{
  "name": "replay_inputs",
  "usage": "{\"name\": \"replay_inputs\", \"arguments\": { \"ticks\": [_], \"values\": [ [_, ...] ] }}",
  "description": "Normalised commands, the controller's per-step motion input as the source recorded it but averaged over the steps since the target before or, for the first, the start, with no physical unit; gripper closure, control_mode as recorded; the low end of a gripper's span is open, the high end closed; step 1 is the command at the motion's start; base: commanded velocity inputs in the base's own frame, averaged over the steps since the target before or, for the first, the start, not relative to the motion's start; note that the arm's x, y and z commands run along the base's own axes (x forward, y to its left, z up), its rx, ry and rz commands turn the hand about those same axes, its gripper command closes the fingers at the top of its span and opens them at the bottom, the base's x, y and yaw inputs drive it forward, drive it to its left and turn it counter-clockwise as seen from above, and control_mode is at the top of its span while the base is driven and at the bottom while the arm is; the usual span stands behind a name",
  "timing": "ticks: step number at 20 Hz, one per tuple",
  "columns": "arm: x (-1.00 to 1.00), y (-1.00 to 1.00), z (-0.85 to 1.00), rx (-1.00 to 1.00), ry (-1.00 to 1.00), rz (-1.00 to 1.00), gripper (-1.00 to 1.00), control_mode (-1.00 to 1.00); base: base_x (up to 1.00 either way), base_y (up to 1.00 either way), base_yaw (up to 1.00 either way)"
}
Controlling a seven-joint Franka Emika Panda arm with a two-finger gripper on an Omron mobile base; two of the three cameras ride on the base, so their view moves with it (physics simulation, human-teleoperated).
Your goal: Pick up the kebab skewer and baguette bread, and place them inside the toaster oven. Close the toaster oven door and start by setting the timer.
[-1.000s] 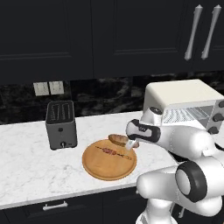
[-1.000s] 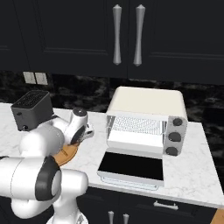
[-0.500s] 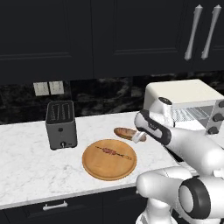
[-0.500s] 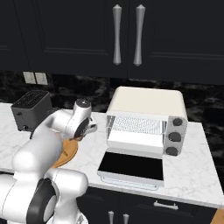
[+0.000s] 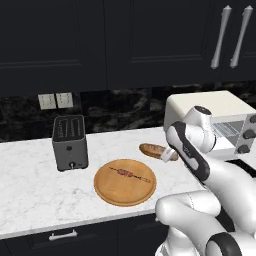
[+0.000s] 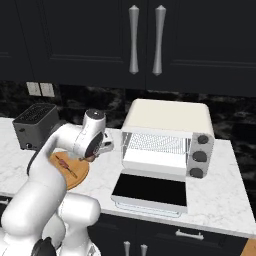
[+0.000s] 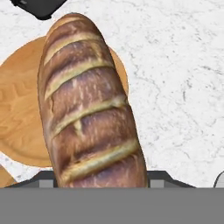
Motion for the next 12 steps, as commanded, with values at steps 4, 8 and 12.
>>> {"name": "replay_inputs", "arguments": {
  "ticks": [4,8,12],
  "values": [
    [-0.46,-0.58,0.25,0.01,0.0,-0.11,1.0,-1.0,0.0,0.0,0.0],
    [-0.39,-0.67,0.19,0.02,0.02,-0.14,1.0,-1.0,0.0,0.0,0.0],
    [-0.36,-0.76,0.14,0.04,0.02,-0.12,1.0,-1.0,0.0,0.0,0.0]
  ]
}}
